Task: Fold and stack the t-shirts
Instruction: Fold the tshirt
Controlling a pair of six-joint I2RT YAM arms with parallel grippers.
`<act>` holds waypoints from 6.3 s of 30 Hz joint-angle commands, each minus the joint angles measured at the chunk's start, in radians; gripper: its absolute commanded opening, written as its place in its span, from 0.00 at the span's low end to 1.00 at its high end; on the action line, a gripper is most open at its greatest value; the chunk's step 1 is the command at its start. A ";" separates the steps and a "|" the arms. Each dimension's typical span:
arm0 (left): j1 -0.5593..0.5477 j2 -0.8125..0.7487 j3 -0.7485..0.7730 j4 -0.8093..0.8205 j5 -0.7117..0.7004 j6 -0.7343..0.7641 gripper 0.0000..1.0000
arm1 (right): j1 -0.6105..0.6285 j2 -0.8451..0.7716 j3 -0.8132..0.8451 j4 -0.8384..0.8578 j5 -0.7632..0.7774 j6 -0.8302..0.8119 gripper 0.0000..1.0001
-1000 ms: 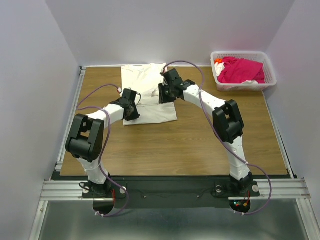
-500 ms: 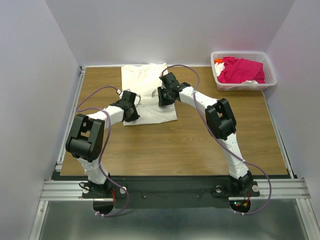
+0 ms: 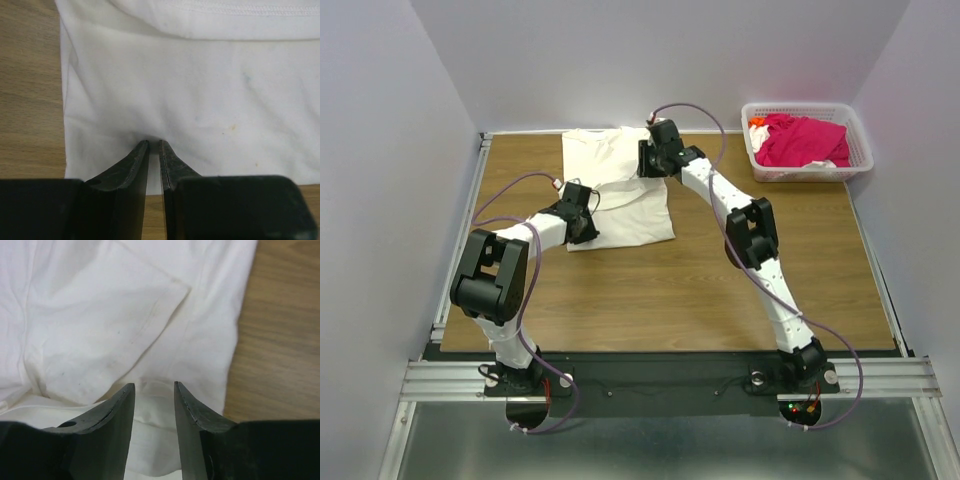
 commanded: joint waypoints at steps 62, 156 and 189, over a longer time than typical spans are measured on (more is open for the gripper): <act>-0.007 -0.253 -0.119 -0.066 0.274 -0.129 0.72 | -0.012 -0.936 -1.199 0.076 -0.195 0.073 0.46; -0.191 -0.333 -0.201 -0.074 -0.022 -0.003 0.74 | -0.154 -0.503 -0.922 0.149 -0.451 -0.091 0.37; -0.191 -0.279 -0.292 -0.163 -0.074 -0.037 0.70 | -0.147 -0.508 -0.784 0.157 -0.442 -0.186 0.04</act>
